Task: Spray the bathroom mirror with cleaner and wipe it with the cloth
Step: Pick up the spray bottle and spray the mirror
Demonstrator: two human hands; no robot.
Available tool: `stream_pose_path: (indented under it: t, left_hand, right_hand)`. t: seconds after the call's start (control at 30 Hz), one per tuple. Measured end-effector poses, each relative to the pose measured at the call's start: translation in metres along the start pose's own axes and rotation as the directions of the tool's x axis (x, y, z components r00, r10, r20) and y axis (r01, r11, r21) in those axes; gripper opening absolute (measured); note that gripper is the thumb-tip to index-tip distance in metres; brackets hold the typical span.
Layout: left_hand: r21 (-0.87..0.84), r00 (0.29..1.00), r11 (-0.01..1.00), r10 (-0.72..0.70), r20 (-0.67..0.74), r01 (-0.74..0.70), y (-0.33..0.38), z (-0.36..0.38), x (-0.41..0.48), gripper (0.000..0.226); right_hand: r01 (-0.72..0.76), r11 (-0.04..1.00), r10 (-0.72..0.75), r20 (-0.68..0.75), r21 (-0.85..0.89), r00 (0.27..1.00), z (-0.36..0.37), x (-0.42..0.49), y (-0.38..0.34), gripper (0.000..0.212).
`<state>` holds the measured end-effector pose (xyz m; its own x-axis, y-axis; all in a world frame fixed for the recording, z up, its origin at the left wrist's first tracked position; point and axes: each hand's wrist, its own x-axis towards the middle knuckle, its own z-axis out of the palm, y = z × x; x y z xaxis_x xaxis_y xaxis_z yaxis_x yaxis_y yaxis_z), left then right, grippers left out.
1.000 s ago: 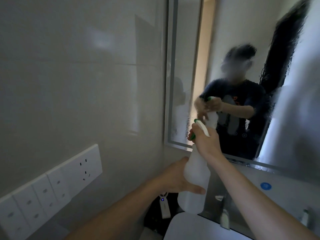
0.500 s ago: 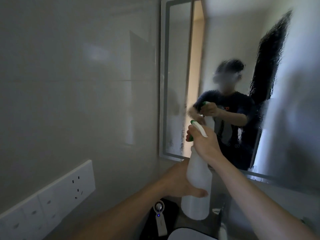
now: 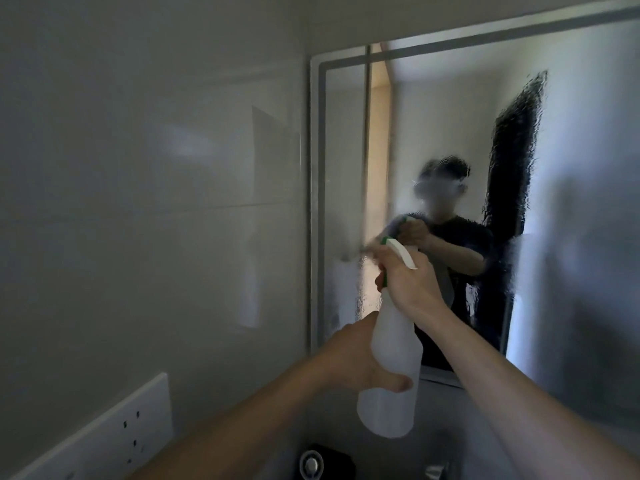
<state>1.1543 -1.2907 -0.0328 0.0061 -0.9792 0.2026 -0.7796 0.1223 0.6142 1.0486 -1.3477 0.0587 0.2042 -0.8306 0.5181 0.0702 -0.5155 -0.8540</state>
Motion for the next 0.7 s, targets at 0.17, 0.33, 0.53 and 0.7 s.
stream_pose_path:
  t: [0.17, 0.33, 0.53, 0.7]
  left_hand:
    - [-0.013, 1.0, 1.0, 0.028, -0.005, -0.028, 0.008, -0.004, 0.004, 0.101]
    - [-0.015, 0.996, 0.996, 0.091, -0.009, -0.091, 0.024, -0.014, 0.01, 0.097]
    - [0.068, 0.99, 0.992, 0.114, -0.085, -0.108, 0.047, -0.045, 0.022, 0.087]
    - [0.091, 0.981, 0.984, 0.161, -0.109, -0.151, 0.069, -0.069, 0.026, 0.071]
  right_hand:
    - [-0.007, 1.0, 0.007, -0.001, -0.008, 1.0, -0.005, 0.006, -0.004, 0.033]
    - [0.053, 0.996, -0.053, -0.007, -0.073, 0.999, -0.011, 0.018, -0.017, 0.036]
    - [0.088, 0.995, -0.087, 0.025, -0.056, 0.996, -0.018, 0.035, -0.055, 0.035]
    - [0.106, 0.994, -0.106, -0.006, -0.023, 0.994, -0.016, 0.05, -0.078, 0.033]
